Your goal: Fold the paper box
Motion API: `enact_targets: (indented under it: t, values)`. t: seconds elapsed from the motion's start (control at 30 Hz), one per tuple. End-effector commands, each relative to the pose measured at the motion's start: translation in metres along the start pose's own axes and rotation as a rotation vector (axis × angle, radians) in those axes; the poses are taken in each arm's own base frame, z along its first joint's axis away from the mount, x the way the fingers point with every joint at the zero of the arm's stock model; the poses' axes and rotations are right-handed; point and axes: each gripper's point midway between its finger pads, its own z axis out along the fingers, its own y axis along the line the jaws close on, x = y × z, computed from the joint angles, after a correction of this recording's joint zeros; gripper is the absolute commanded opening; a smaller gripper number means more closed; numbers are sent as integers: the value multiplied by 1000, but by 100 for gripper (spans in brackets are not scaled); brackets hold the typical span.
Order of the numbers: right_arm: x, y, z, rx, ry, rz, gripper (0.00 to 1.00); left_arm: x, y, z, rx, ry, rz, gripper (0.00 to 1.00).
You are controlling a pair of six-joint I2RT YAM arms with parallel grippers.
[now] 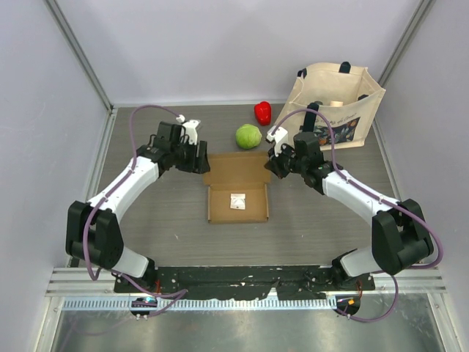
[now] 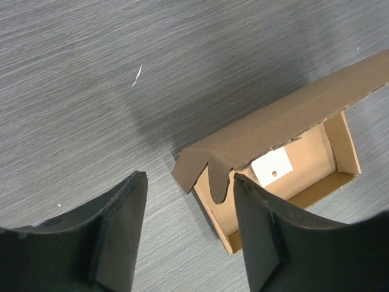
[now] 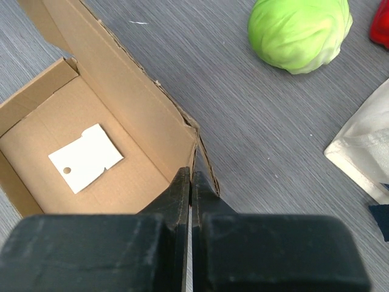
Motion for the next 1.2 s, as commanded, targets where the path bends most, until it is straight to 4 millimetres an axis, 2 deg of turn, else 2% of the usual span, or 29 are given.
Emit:
enact_targets:
  t: [0.0, 0.2, 0.37, 0.57, 0.6, 0.67, 0.7, 0.77, 0.83, 0.87, 0.9, 0.97, 1.1, 1.17]
  values:
    - [-16, 0, 0, 1, -64, -28, 1, -10, -7, 1, 48, -23, 28, 58]
    - [-18, -3, -1, 22, -82, -24, 1, -10, -7, 1, 40, -22, 5, 42]
    - [-19, -6, -1, 50, -104, -5, 1, -8, -11, 5, 28, -9, 5, 33]
    - [-29, -14, -3, 106, -149, 33, 1, -3, -10, 11, -25, 33, 4, 11]
    - [-31, -14, -3, 114, -158, 61, 1, -4, -10, 9, -35, 25, 0, 7]
    - [-37, -18, -3, 174, -190, 85, 1, -12, -11, 8, -60, -8, -16, 5]
    - [-38, -18, -2, 198, -202, 132, 1, -15, -12, 7, -71, -19, -27, 0]
    - [-40, -15, 2, 258, -213, 162, 1, -29, -14, 4, -116, -71, -70, 0]
    - [-39, -27, 2, 402, -220, 251, 1, -36, -15, 4, -146, -107, -97, 0]
    - [-39, -15, 9, 423, -218, 260, 1, -42, -11, 4, -199, -145, -122, 0]
    - [-37, -26, 4, 536, -222, 286, 1, -45, -11, 2, -218, -172, -132, 0]
    - [-40, -22, 8, 593, -251, 340, 1, -50, -4, 2, -293, -240, -162, 0]
    - [-42, -17, 1, 743, -322, 397, 1, -57, 3, 0, -345, -345, -230, 0]
    - [-43, -25, -8, 825, -372, 433, 1, -60, 5, -2, -346, -386, -238, 0]
